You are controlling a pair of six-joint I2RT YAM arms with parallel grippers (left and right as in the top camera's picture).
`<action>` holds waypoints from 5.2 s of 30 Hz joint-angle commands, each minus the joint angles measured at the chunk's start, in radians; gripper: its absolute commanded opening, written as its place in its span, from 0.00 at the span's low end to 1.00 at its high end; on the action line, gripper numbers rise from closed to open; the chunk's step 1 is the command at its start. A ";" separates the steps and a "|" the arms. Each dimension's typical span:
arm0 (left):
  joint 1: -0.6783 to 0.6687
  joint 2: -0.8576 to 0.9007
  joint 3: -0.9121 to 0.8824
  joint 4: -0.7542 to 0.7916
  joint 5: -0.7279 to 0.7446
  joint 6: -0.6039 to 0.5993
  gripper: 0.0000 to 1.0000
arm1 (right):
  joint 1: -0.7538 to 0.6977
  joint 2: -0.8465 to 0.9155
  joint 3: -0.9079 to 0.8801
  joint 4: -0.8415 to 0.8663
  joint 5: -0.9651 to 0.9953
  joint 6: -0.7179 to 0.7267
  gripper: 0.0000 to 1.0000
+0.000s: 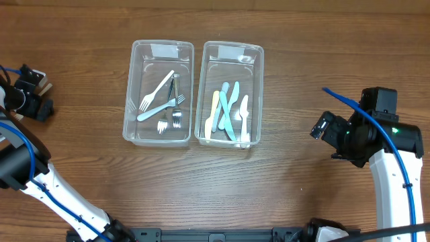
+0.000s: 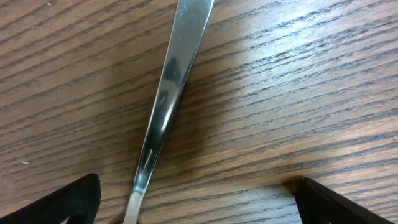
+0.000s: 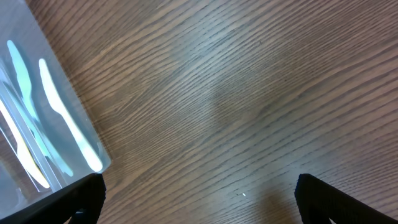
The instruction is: Pack container
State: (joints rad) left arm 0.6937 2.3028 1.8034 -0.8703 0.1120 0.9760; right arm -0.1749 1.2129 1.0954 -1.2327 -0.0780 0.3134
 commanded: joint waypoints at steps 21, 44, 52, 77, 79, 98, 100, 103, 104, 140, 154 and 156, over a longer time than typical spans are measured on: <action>0.020 0.048 -0.004 -0.152 0.161 -0.243 1.00 | 0.005 0.001 0.004 -0.003 0.024 -0.008 1.00; 0.018 0.048 -0.004 -0.066 -0.101 -0.364 0.43 | 0.005 0.001 0.004 -0.002 0.024 -0.008 1.00; 0.004 0.048 -0.013 -0.002 -0.057 -0.362 0.25 | 0.005 0.001 0.004 -0.003 0.024 -0.007 1.00; -0.026 -0.018 -0.163 0.035 -0.059 -0.416 0.04 | 0.005 0.001 0.004 0.016 0.024 -0.008 1.00; -0.034 -0.076 -0.163 0.033 -0.058 -0.435 0.04 | 0.005 0.001 0.004 0.026 0.024 -0.007 1.00; -0.657 -0.705 -0.163 -0.190 -0.173 -0.776 0.04 | 0.005 0.001 0.004 0.007 0.005 0.000 1.00; -0.748 -0.704 -0.163 -0.212 -0.172 -0.855 0.04 | 0.005 0.001 0.004 0.008 0.005 0.000 1.00; -0.858 -0.686 -0.165 -0.208 -0.150 -1.054 0.04 | 0.005 0.001 0.004 0.008 0.005 0.000 1.00; -0.876 -0.674 -0.165 -0.203 -0.136 -1.088 0.04 | 0.005 0.001 0.004 0.008 0.005 0.000 1.00; -0.861 -0.803 -0.124 0.112 -0.311 -0.949 1.00 | 0.093 0.001 0.032 0.684 0.005 -0.060 1.00; -0.832 -1.123 -0.300 0.074 -0.359 -0.885 1.00 | 0.103 -0.222 0.015 0.501 0.062 -0.168 1.00; -0.832 -1.220 -0.387 0.076 -0.360 -0.895 1.00 | 0.124 -0.286 -0.004 0.469 0.065 -0.164 1.00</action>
State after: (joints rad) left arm -0.1421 1.2491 1.5330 -0.7990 -0.2295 0.1112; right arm -0.0788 1.0271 1.1091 -0.7391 -0.0334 0.1593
